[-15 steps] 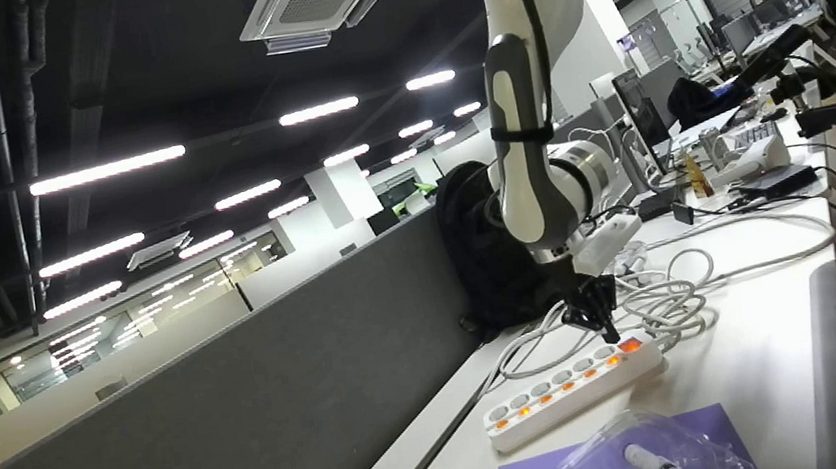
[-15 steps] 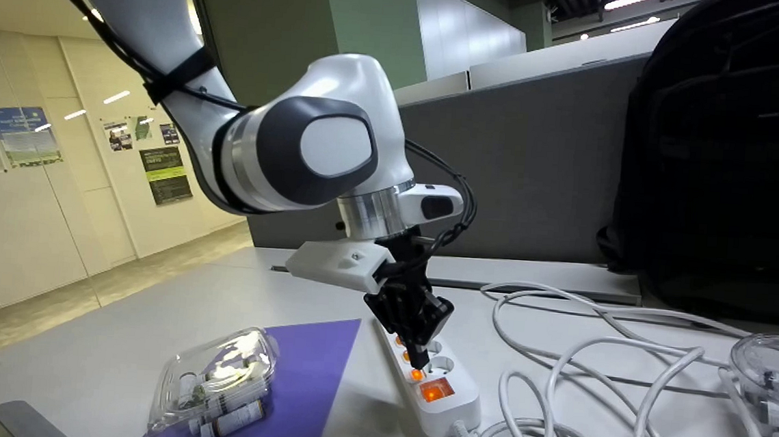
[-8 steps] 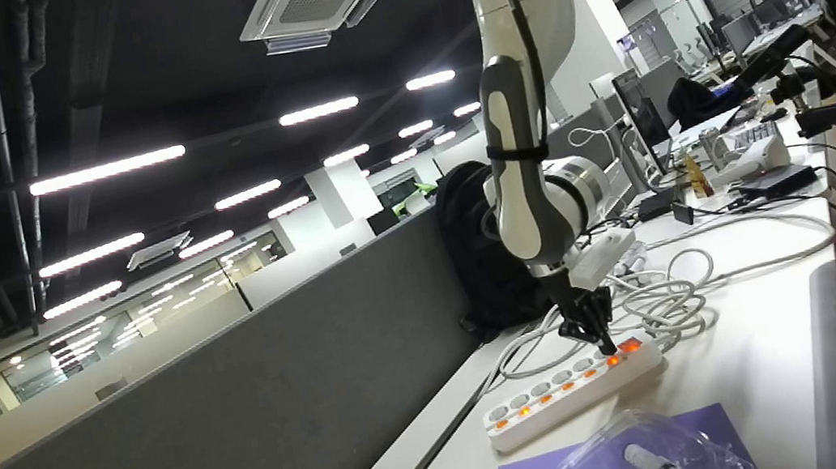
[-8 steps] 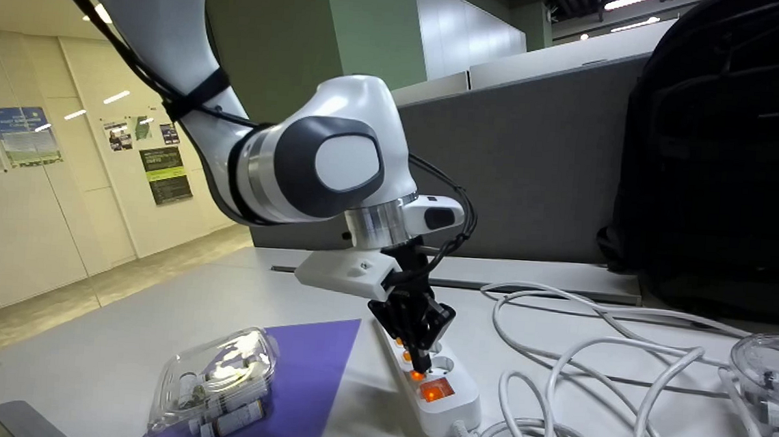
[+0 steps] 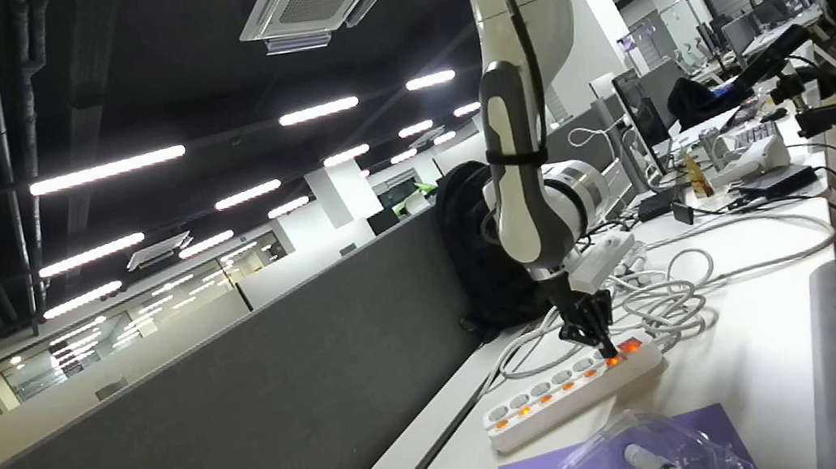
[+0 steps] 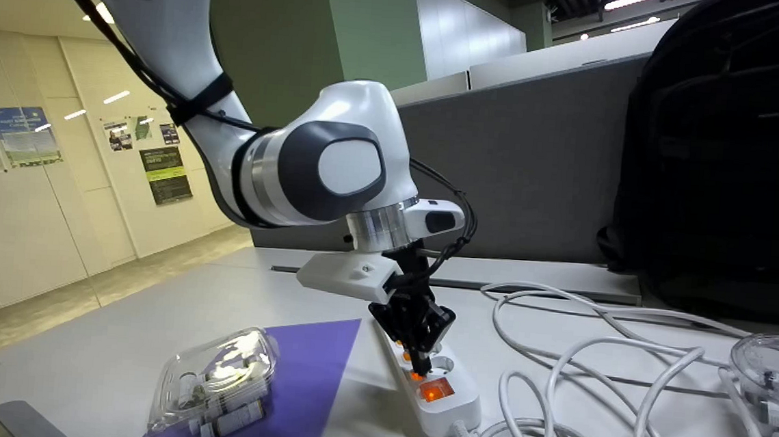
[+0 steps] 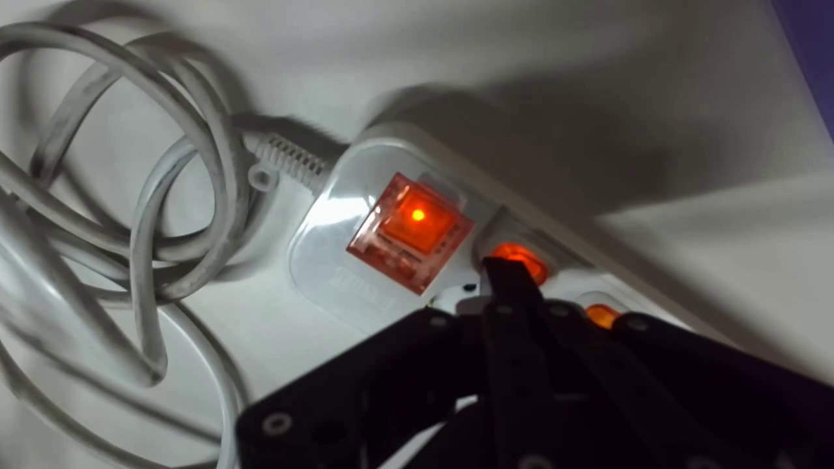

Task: Switch off the mini light on the right side of the adapter

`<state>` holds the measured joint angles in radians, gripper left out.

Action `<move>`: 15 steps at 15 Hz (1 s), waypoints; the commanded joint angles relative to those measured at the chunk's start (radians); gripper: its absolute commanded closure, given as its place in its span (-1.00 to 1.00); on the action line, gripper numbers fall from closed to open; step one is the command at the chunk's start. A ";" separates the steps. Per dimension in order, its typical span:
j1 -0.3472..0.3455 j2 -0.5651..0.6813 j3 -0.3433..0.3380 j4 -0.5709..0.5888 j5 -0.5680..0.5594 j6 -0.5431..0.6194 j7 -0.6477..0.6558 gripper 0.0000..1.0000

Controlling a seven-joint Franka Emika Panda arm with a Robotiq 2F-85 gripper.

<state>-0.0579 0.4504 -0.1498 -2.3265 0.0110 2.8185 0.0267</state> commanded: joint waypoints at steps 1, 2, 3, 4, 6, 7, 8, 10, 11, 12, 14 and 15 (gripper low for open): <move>0.010 0.026 -0.009 0.007 -0.015 0.023 0.042 1.00; 0.015 0.031 -0.013 0.002 -0.018 0.042 0.047 1.00; 0.012 0.037 -0.009 -0.006 -0.013 0.063 0.045 1.00; 0.010 0.046 -0.004 -0.014 -0.005 0.090 0.046 1.00; 0.011 0.064 -0.002 -0.027 0.003 0.140 0.051 1.00; 0.011 0.070 0.000 -0.033 0.008 0.158 0.051 1.00; 0.014 0.077 -0.002 -0.037 0.008 0.163 0.052 1.00; 0.009 0.084 0.004 -0.039 0.014 0.150 0.048 1.00; 0.000 0.087 0.013 -0.035 0.020 0.118 0.042 1.00; -0.004 0.091 0.017 -0.029 0.023 0.091 0.039 1.00; -0.020 0.105 0.029 -0.017 0.030 0.048 0.028 1.00; -0.031 0.113 0.038 -0.012 0.037 0.043 0.020 1.00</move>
<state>-0.0587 0.4548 -0.1483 -2.3582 0.0248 2.9154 0.0365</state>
